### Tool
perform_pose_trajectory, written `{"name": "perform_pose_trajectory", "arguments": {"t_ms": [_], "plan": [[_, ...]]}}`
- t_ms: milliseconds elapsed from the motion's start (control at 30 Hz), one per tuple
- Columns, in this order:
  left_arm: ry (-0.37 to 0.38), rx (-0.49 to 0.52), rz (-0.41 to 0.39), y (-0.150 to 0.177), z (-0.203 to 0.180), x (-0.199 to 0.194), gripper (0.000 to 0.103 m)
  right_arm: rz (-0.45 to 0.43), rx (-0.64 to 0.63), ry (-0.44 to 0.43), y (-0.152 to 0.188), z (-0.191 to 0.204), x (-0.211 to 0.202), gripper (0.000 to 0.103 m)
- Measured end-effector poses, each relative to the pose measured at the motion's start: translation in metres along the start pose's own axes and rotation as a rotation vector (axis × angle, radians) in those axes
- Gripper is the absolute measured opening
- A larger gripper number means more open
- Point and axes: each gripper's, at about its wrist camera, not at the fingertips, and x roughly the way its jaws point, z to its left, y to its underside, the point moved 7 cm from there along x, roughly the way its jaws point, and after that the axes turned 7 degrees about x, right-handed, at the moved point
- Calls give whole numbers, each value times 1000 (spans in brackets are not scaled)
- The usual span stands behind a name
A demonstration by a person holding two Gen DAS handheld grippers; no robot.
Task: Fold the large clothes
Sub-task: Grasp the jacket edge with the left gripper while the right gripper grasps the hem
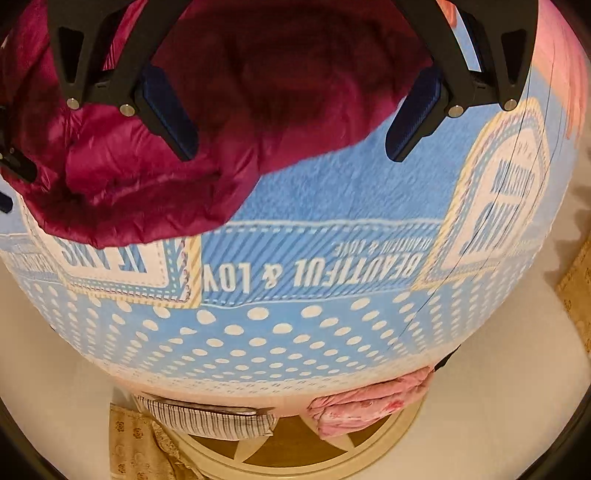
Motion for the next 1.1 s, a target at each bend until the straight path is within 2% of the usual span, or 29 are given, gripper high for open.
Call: {"name": "perform_pose_trajectory", "arguments": {"t_ms": [67, 100, 133, 167, 200, 233, 267, 300, 333, 400, 500, 600, 733, 900, 1100], "plan": [[-3, 12, -7, -5, -5, 6, 101, -5, -27, 13, -6, 2, 7, 82], [-4, 23, -10, -7, -9, 8, 95, -7, -39, 17, -10, 3, 10, 82], [0, 28, -9, -8, -10, 9, 80, -6, -50, 21, -13, 4, 14, 82], [16, 34, -3, -9, -13, 11, 70, 1, -60, 22, -16, 5, 18, 82], [37, 34, 6, -10, -15, 13, 50, 4, -67, 25, -18, 5, 20, 79], [55, 34, 12, -10, -17, 14, 37, 3, -73, 28, -20, 6, 22, 70], [71, 41, 18, -10, -20, 14, 31, 8, -80, 25, -22, 7, 23, 65], [76, 48, 17, -9, -22, 12, 21, 20, -86, 15, -21, 8, 25, 54], [77, 58, 5, -9, -25, 8, 17, 32, -92, 9, -21, 8, 27, 41], [73, 69, -28, -8, -25, -3, 14, 33, -113, 14, -17, 8, 24, 26], [105, 48, -49, -3, -21, -17, 11, 6, -127, 28, -11, 5, 13, 18], [124, 49, -66, 7, -20, -28, 11, -25, -144, 28, -4, 7, -1, 16], [109, 77, -66, 26, -24, -30, 10, -45, -185, 45, 8, 11, -10, 15], [102, 82, -28, 50, -28, -16, 9, -28, -196, 56, 26, 6, -6, 13], [82, 120, -45, 61, -35, -17, 10, -2, -214, 65, 45, 4, 2, 11]]}}
